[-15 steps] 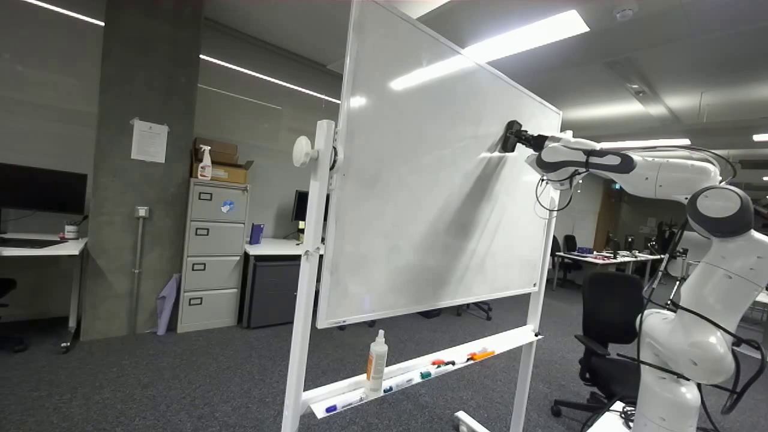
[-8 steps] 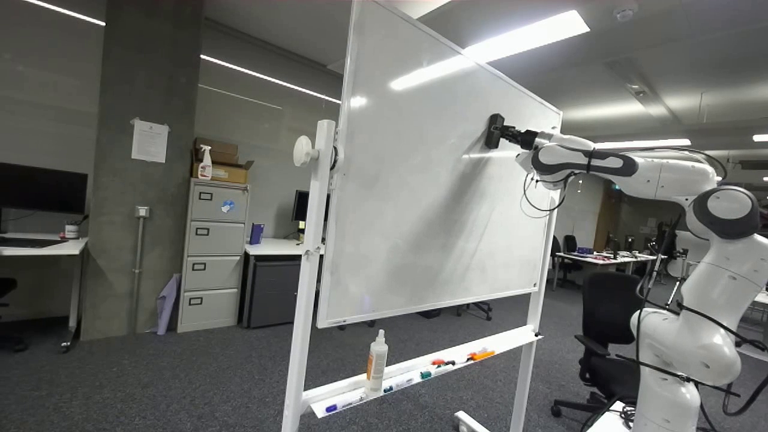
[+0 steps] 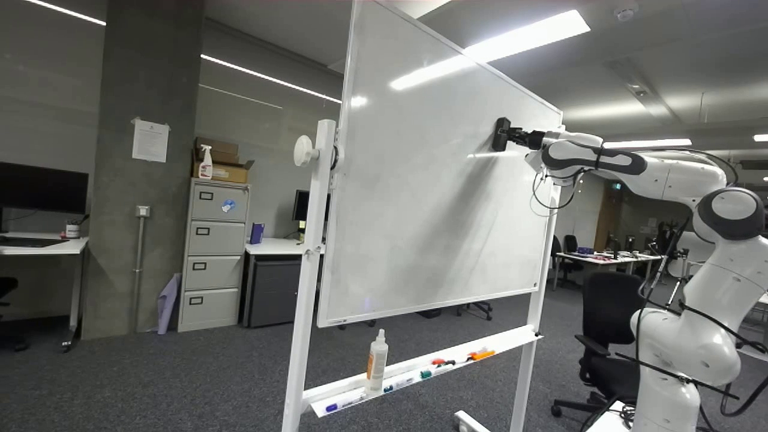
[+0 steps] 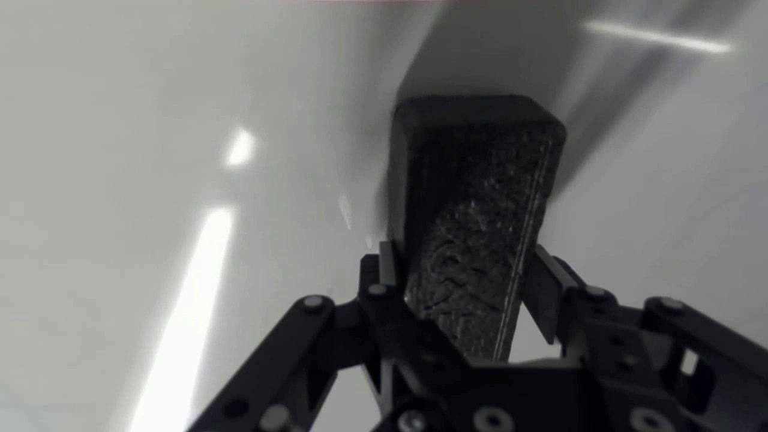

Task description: Use the black eraser to wipe the white board.

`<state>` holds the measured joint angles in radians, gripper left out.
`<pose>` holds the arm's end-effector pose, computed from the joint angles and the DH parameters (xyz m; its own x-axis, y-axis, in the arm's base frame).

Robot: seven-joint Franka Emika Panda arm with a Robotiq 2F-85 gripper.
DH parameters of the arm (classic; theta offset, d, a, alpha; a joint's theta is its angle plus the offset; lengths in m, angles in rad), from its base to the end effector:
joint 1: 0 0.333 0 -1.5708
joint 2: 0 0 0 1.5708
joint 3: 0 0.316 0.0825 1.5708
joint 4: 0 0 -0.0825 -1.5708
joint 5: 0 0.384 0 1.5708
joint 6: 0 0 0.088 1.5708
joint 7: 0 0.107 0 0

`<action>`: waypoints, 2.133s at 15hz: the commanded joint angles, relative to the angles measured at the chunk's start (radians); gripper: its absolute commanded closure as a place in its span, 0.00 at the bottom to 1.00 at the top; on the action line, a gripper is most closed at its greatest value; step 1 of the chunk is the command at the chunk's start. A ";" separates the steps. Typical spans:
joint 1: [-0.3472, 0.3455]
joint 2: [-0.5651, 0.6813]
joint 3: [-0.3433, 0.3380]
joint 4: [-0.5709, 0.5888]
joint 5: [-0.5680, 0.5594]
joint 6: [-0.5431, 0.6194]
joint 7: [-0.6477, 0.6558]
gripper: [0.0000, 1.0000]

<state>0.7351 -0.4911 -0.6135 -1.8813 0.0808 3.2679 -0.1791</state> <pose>0.4287 -0.0829 0.8632 -0.1900 -0.2054 0.9601 0.1439 -0.9731 -0.1798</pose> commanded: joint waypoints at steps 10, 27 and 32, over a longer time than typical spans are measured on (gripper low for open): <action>-0.037 -0.006 -0.091 0.027 0.030 -0.118 0.010 0.70; -0.829 0.101 0.508 -0.025 -0.041 -0.185 0.203 0.70; -0.807 0.165 0.493 0.246 0.005 -0.438 0.250 0.70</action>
<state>-0.0870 -0.4033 -0.1152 -1.8267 0.0554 2.9524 0.0502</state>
